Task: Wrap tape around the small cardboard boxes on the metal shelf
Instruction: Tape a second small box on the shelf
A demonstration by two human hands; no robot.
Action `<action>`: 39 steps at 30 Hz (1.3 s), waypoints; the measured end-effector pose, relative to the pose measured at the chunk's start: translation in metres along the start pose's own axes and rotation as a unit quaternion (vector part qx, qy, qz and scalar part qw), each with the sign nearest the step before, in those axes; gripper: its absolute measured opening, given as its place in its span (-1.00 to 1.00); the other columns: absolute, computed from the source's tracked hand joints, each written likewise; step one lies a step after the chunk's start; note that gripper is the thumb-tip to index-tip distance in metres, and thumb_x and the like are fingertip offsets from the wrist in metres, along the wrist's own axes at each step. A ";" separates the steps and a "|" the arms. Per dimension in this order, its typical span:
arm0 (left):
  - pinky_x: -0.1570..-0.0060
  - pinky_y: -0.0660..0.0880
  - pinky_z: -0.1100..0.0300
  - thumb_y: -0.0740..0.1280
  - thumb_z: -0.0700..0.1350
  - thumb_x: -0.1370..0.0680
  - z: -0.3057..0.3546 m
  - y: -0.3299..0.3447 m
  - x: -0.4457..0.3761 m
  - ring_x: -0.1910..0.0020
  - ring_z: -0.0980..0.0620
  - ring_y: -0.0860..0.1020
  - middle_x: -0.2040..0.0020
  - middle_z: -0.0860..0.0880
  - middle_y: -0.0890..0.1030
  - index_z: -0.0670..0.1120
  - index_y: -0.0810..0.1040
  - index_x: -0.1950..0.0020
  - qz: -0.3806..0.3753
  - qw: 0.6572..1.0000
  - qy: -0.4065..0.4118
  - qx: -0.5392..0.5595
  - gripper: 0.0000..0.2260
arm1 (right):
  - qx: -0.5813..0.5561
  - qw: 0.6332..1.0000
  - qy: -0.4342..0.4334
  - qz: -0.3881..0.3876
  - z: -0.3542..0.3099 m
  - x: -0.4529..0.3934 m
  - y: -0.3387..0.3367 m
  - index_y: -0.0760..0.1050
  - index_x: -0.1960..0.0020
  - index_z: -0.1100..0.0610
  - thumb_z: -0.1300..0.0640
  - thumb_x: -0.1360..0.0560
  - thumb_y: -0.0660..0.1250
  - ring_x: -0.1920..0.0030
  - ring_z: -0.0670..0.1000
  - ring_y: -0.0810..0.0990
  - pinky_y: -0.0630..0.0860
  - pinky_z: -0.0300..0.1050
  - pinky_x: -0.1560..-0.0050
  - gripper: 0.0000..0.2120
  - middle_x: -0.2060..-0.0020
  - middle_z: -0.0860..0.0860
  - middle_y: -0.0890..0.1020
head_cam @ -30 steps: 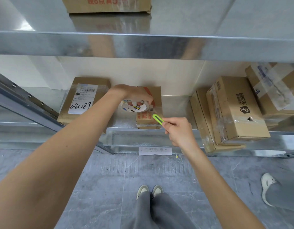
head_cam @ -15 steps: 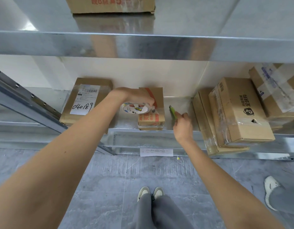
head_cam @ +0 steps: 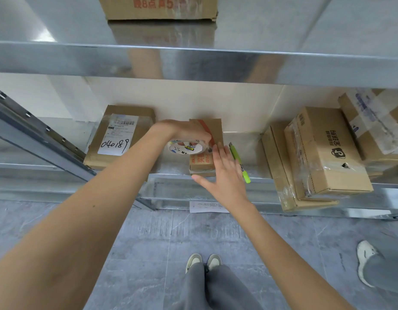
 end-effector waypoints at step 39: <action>0.04 0.48 0.41 0.23 -0.23 -0.62 -0.038 0.085 0.066 0.03 0.26 0.60 0.08 0.24 0.66 0.03 0.62 -0.03 0.270 0.848 0.214 0.403 -0.78 | -0.381 0.921 0.059 0.061 -0.054 -0.017 -0.093 0.63 0.22 0.16 0.32 -0.43 0.43 0.33 -0.19 0.52 0.43 -0.36 0.20 -0.90 0.35 -0.09 0.62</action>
Point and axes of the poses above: each hand's wrist, its own x-axis away from the middle knuckle, its own y-axis out of the palm, z = x × y, the point moved 1 cm from there along -x, towards the middle knuckle
